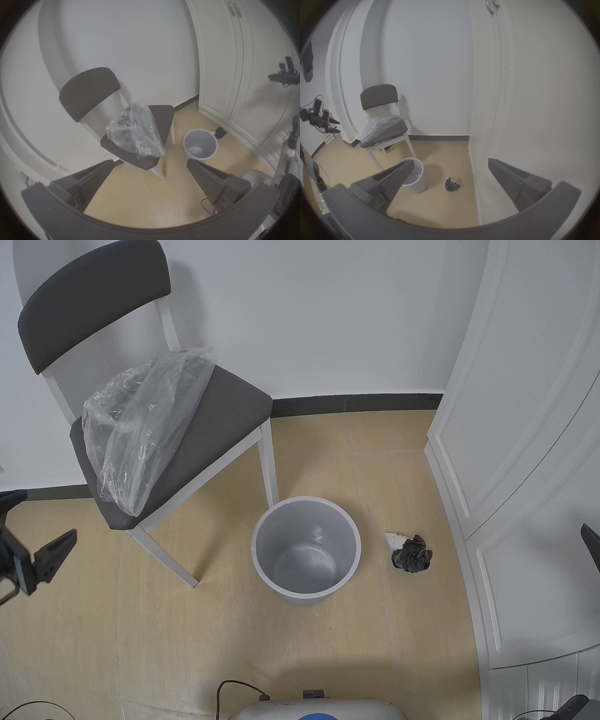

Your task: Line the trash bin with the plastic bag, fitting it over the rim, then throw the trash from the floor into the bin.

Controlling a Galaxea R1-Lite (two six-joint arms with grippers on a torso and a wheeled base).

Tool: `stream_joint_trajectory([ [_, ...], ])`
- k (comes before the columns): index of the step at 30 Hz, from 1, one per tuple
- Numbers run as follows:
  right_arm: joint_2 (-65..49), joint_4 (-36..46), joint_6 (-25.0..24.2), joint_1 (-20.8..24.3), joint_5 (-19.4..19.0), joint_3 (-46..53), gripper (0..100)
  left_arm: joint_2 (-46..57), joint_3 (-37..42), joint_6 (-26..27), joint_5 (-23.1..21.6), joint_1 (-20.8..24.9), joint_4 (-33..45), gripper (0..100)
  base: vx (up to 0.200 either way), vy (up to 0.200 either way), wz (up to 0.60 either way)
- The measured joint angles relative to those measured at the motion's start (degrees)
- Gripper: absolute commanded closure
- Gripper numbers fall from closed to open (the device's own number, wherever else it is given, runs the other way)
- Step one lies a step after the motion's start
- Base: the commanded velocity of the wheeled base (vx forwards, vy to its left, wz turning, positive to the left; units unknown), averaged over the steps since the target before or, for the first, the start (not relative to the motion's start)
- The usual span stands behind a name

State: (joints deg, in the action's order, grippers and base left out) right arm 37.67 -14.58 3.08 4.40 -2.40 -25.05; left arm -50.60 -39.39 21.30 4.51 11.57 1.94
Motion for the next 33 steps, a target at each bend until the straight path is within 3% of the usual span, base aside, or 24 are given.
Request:
stream_joint_trajectory([
  [6,2.6,-1.0,0.4,0.6,0.0,-2.0,0,-11.3,-5.6,3.1,8.8,4.7,-1.0,0,0.0,0.0,0.0],
  [13,3.7,-1.1,0.5,0.8,-0.2,-2.3,0,-20.6,-7.7,4.8,17.3,6.8,-7.1,0,0.0,0.0,0.0],
  [22,4.1,-1.3,0.6,0.9,-0.5,-1.3,0,-30.1,-7.7,5.7,21.8,7.3,-15.9,0,0.0,0.0,0.0],
  [33,4.5,-1.3,0.7,0.9,-0.6,-0.8,0,-36.2,-7.4,8.2,24.8,7.4,-21.1,0,0.0,0.0,0.0],
])
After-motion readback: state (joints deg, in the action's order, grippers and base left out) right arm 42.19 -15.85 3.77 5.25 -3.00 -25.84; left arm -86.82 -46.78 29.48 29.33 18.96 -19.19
